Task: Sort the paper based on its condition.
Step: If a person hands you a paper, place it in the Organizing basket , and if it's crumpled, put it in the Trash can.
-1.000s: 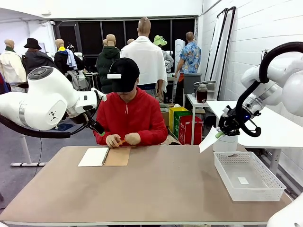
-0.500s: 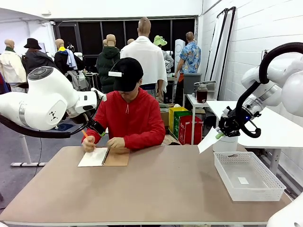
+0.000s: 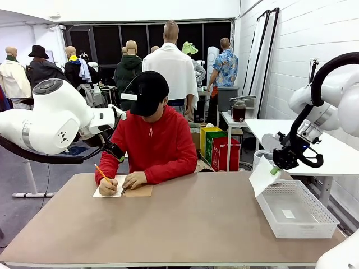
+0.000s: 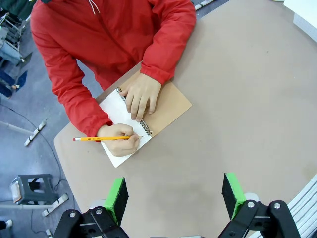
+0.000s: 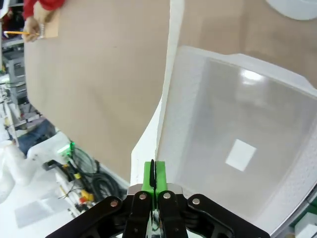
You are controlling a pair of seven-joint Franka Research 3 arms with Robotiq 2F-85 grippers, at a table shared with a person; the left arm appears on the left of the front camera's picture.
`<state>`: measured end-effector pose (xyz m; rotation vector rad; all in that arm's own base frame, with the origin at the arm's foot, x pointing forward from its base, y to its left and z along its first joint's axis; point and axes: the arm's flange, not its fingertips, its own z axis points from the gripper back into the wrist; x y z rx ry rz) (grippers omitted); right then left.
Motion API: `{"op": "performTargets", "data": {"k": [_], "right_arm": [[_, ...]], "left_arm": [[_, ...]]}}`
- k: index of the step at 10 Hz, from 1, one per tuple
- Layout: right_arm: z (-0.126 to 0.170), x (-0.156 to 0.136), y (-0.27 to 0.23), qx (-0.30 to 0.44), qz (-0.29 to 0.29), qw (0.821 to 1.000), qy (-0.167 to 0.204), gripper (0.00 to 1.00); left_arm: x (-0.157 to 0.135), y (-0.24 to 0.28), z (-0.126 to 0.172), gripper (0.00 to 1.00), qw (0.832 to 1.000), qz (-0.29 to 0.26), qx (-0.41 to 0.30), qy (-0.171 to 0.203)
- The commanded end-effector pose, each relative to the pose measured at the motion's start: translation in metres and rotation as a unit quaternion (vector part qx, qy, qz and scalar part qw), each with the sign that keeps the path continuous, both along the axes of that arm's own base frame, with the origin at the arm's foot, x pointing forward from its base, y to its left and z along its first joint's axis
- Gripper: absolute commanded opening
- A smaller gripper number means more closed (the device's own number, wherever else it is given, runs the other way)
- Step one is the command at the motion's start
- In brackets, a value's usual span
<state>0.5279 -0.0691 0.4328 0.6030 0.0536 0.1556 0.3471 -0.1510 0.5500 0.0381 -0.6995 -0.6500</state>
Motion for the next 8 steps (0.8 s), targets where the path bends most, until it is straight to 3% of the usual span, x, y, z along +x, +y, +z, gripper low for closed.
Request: {"op": "performTargets", "data": {"k": [1,5,8], "right_arm": [[-0.01,-0.01,-0.01,-0.019,0.012,1.0,-0.018,0.0],[-0.019,-0.014,-0.037,-0.026,0.03,0.999,-0.013,0.0],[-0.036,-0.028,-0.043,-0.042,0.031,0.999,0.014,0.0]], "left_arm": [[0.0,0.0,0.0,1.0,1.0,0.0,0.0,0.0],[0.0,0.0,0.0,1.0,1.0,0.0,0.0,0.0],[0.0,0.0,0.0,1.0,1.0,0.0,0.0,0.0]]}}
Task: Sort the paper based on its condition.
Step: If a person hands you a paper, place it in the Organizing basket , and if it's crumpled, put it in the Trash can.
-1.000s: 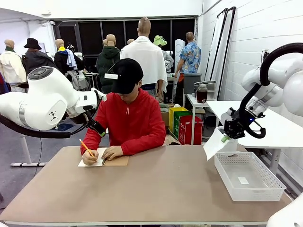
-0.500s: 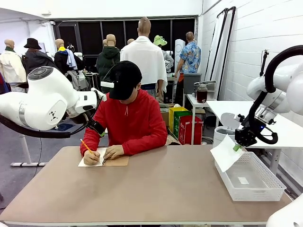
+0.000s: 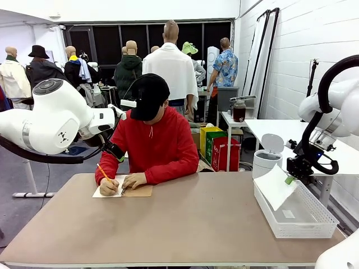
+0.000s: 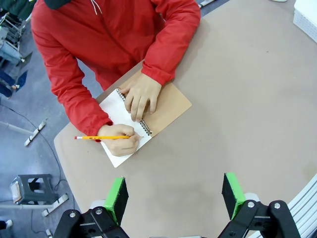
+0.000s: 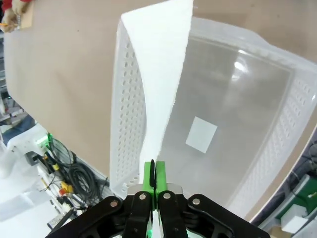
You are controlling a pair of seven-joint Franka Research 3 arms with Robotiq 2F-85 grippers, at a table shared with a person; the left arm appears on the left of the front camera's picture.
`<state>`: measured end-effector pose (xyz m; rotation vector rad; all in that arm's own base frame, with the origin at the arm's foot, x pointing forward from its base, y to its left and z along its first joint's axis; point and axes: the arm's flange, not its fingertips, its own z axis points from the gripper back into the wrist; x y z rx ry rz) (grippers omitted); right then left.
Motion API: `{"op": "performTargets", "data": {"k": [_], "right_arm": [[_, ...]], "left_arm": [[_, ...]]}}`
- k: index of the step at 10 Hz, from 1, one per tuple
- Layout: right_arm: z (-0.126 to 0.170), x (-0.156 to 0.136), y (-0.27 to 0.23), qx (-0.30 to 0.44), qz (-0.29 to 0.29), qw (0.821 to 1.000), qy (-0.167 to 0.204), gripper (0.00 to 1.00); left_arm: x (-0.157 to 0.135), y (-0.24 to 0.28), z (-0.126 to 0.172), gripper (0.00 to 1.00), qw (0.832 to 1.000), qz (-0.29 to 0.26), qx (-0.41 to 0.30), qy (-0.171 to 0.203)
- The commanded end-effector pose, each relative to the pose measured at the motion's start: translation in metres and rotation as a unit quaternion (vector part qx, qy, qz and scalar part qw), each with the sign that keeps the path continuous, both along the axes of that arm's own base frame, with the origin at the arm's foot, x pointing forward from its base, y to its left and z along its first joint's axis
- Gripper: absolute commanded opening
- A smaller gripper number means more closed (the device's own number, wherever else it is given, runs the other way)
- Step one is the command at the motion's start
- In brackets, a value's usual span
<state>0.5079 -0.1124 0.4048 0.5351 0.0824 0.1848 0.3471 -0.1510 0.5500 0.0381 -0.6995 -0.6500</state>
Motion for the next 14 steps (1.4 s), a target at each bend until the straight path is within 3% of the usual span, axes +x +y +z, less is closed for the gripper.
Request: {"op": "performTargets", "data": {"k": [1,5,9,14], "right_arm": [[-0.012,-0.009,0.001,-0.006,0.012,1.0,0.016,0.0],[-0.025,-0.02,0.01,-0.024,0.005,0.998,0.06,0.0],[-0.023,-0.028,0.02,-0.067,-0.004,0.996,0.063,0.0],[-0.022,-0.034,0.036,-0.141,-0.043,0.983,0.11,1.0]], "left_arm": [[0.0,0.0,0.0,1.0,1.0,0.0,0.0,0.0],[0.0,0.0,0.0,1.0,1.0,0.0,0.0,0.0],[0.0,0.0,0.0,1.0,1.0,0.0,0.0,0.0],[0.0,0.0,0.0,1.0,1.0,0.0,0.0,0.0]]}}
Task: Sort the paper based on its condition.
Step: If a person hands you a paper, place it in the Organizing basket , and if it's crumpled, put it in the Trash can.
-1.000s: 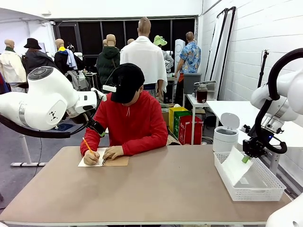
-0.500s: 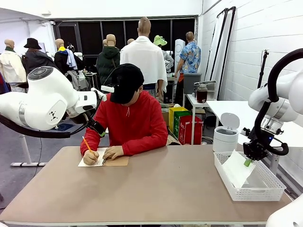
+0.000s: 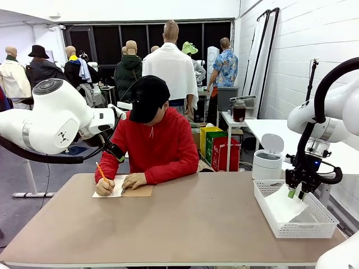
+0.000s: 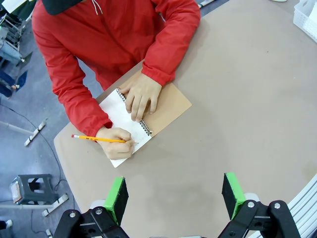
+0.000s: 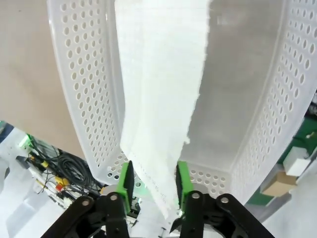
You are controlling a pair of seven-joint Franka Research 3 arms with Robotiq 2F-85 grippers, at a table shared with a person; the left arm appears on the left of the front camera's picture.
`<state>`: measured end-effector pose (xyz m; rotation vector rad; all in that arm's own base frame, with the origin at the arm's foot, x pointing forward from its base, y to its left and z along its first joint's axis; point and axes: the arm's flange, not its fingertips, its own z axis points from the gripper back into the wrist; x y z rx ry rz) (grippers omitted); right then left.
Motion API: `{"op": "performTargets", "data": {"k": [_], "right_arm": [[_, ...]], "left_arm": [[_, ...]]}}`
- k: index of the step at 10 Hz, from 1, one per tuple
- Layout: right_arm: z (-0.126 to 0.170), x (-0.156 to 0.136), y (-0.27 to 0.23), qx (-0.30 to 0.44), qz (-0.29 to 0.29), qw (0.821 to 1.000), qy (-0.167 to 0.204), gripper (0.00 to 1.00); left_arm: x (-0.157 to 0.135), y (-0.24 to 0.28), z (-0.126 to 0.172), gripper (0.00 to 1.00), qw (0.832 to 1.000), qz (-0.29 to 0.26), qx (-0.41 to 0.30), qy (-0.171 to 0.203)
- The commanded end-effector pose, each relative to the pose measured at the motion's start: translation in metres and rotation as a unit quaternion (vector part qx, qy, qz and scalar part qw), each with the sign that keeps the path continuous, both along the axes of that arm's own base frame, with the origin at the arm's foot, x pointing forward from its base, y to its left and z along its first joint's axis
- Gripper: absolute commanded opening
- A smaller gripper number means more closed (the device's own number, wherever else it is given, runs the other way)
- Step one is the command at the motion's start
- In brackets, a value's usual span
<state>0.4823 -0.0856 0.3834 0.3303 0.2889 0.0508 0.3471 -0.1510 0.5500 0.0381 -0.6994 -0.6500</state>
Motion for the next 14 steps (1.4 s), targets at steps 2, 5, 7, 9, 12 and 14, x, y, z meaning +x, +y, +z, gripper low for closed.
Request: {"op": "performTargets", "data": {"k": [2,5,7,9,12,14], "right_arm": [[0.002,-0.012,0.016,-0.057,-0.01,0.998,0.007,1.0],[0.005,-0.018,0.026,-0.116,-0.016,0.993,-0.003,1.0],[0.008,-0.016,0.031,-0.125,-0.026,0.992,-0.017,1.0],[0.012,-0.01,0.025,-0.104,-0.012,0.994,-0.006,1.0],[0.012,-0.01,0.025,-0.104,-0.012,0.994,-0.006,1.0],[0.012,-0.01,0.025,-0.104,-0.012,0.994,-0.006,1.0]], "left_arm": [[0.0,0.0,0.0,1.0,1.0,0.0,0.0,0.0],[0.0,0.0,0.0,1.0,1.0,0.0,0.0,0.0],[0.0,0.0,0.0,1.0,1.0,0.0,0.0,0.0],[0.0,0.0,0.0,1.0,1.0,0.0,0.0,0.0],[0.0,0.0,0.0,1.0,1.0,0.0,0.0,0.0],[0.0,0.0,0.0,1.0,1.0,0.0,0.0,0.0]]}}
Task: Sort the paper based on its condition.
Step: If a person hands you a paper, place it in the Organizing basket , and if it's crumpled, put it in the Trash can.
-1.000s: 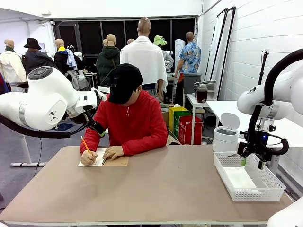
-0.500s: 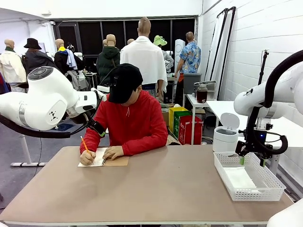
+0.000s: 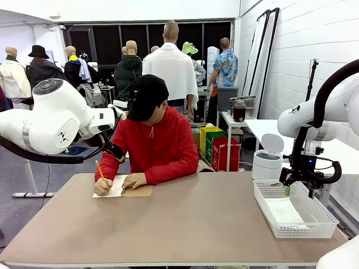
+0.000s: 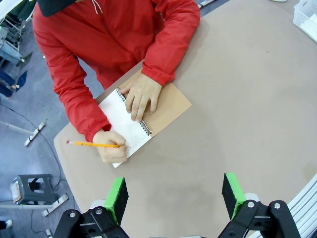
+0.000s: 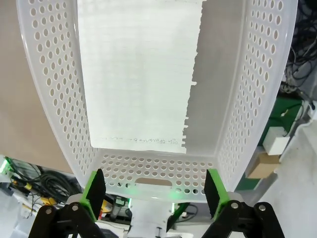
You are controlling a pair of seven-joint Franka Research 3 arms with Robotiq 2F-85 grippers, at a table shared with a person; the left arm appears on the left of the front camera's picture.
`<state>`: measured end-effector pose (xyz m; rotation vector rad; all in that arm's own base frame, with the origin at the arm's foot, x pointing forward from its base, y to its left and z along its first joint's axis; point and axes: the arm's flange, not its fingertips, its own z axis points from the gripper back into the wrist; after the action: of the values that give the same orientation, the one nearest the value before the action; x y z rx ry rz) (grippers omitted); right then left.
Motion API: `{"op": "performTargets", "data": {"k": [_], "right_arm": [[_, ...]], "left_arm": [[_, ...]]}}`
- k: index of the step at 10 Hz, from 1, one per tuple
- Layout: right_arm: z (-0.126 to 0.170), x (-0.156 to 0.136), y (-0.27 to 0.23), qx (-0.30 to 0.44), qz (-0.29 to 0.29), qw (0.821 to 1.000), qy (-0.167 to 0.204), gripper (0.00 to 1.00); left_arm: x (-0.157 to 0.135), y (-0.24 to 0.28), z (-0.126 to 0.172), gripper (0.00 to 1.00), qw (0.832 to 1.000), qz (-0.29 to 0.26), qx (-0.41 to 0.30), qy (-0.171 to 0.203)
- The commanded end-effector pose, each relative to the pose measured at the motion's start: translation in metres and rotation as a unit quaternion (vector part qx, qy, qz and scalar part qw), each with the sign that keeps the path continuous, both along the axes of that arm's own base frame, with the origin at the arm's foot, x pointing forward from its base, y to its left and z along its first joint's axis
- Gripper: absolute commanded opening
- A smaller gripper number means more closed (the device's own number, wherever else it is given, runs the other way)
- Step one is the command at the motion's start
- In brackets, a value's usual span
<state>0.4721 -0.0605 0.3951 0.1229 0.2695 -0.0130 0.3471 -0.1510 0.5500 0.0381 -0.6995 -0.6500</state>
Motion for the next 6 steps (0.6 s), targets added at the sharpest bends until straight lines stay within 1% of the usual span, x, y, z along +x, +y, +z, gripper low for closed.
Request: {"op": "performTargets", "data": {"k": [1,3,5,6], "right_arm": [[0.0,0.0,0.0,0.002,0.006,1.0,0.003,1.0],[0.0,0.0,0.0,0.0,0.0,1.0,0.0,1.0],[0.037,0.003,0.021,0.013,0.032,0.998,-0.054,1.0],[0.056,0.003,0.035,0.007,0.055,0.996,-0.075,1.0]], "left_arm": [[0.0,0.0,0.0,1.0,1.0,0.0,0.0,0.0],[0.0,0.0,0.0,1.0,1.0,0.0,0.0,0.0],[0.0,0.0,0.0,1.0,1.0,0.0,0.0,0.0],[0.0,0.0,0.0,1.0,1.0,0.0,0.0,0.0]]}}
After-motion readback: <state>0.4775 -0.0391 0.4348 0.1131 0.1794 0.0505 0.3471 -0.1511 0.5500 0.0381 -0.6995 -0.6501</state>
